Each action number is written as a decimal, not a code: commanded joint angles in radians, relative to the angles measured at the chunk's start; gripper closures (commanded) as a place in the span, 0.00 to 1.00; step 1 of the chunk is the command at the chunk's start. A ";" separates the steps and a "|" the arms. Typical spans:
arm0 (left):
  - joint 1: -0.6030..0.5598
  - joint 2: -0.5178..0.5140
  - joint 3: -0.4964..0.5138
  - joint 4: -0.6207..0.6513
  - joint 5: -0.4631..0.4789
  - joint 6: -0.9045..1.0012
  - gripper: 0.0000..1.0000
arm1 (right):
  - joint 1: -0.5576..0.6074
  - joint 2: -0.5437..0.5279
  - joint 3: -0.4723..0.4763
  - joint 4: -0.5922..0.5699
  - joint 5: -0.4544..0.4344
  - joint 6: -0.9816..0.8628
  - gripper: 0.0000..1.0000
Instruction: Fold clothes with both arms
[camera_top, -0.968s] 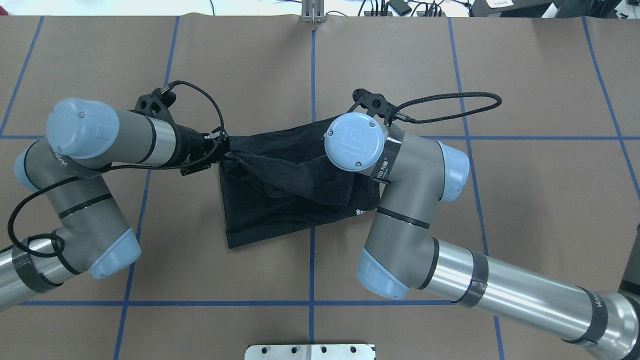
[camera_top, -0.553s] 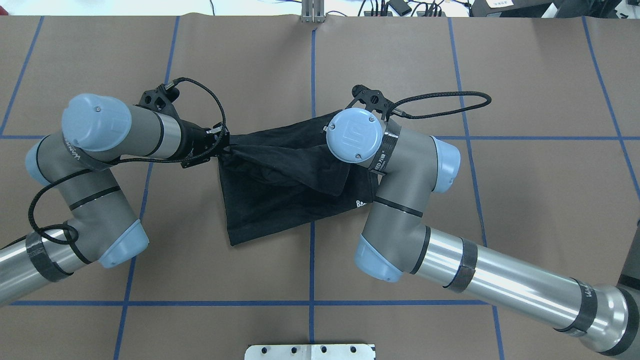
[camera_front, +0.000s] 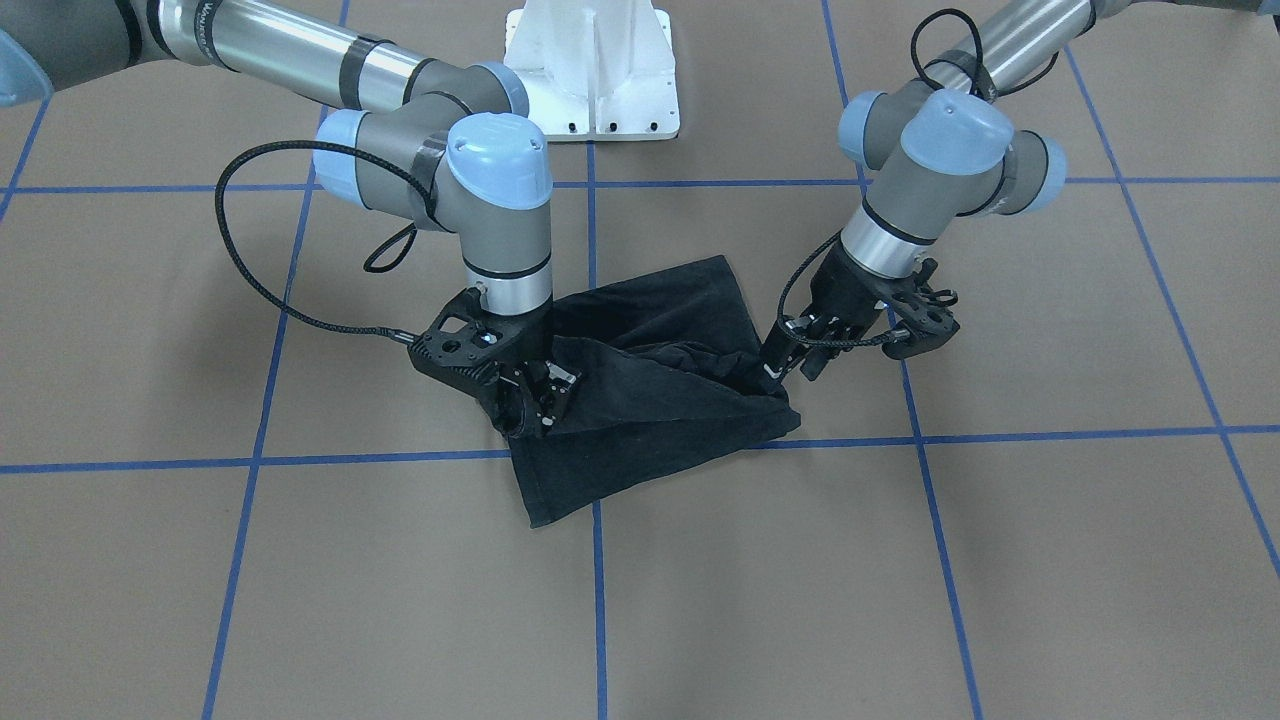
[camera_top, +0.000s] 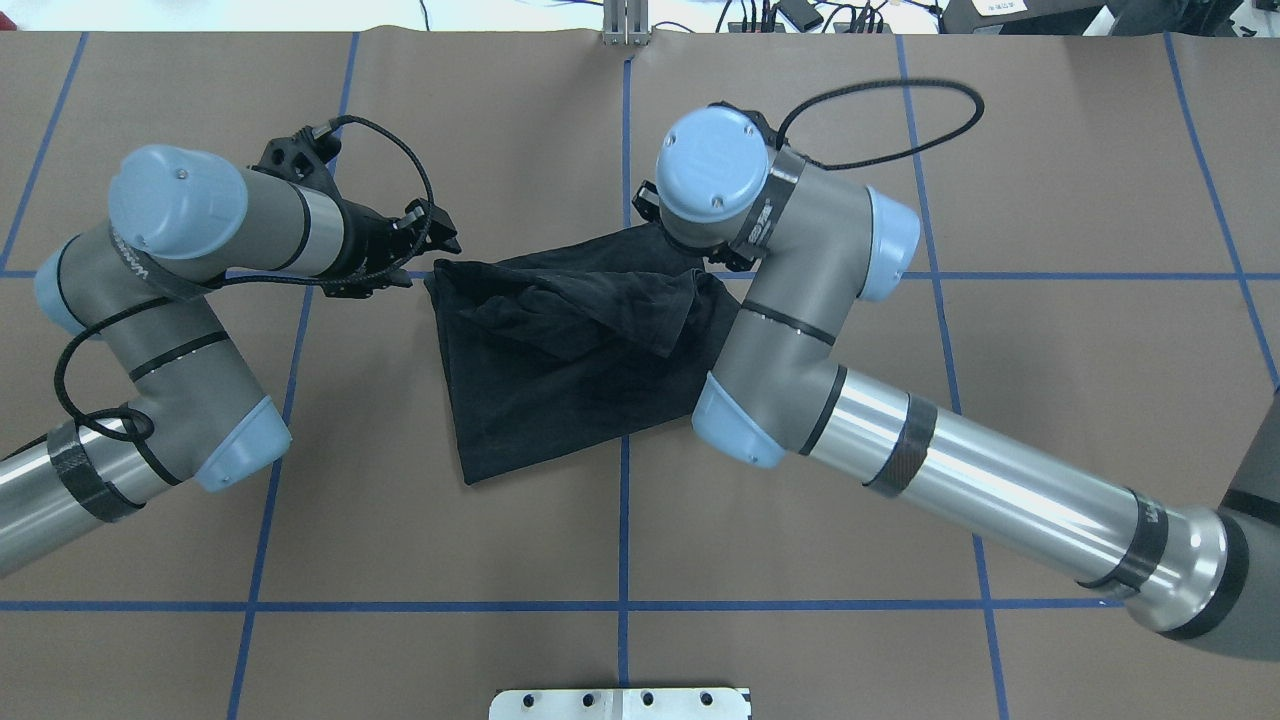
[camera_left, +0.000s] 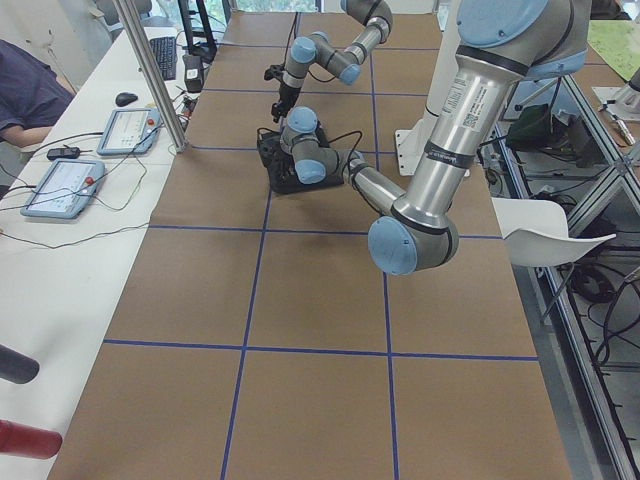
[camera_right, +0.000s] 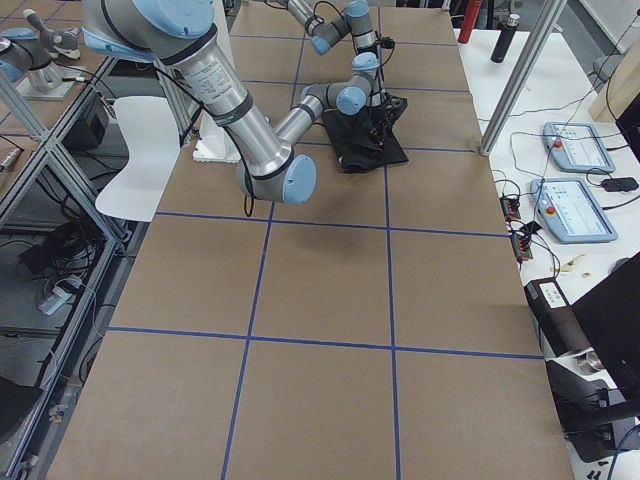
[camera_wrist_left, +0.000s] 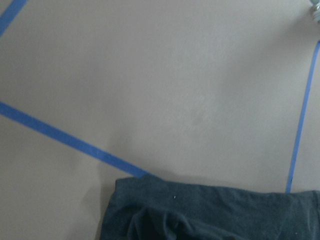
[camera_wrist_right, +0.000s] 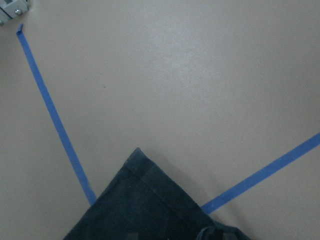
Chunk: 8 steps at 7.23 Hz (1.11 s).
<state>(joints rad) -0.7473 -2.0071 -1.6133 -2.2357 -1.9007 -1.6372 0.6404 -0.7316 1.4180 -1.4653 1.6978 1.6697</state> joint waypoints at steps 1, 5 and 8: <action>-0.038 0.005 -0.023 -0.009 -0.110 0.101 0.00 | 0.030 0.017 0.016 -0.004 0.105 -0.036 0.00; -0.073 0.048 -0.046 -0.010 -0.208 0.255 0.00 | -0.244 0.027 0.216 -0.252 -0.069 -0.013 0.16; -0.075 0.068 -0.060 -0.025 -0.213 0.255 0.00 | -0.289 0.073 0.127 -0.239 -0.139 0.021 1.00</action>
<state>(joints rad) -0.8213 -1.9487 -1.6636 -2.2581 -2.1120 -1.3833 0.3611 -0.6818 1.5963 -1.7083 1.5916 1.6913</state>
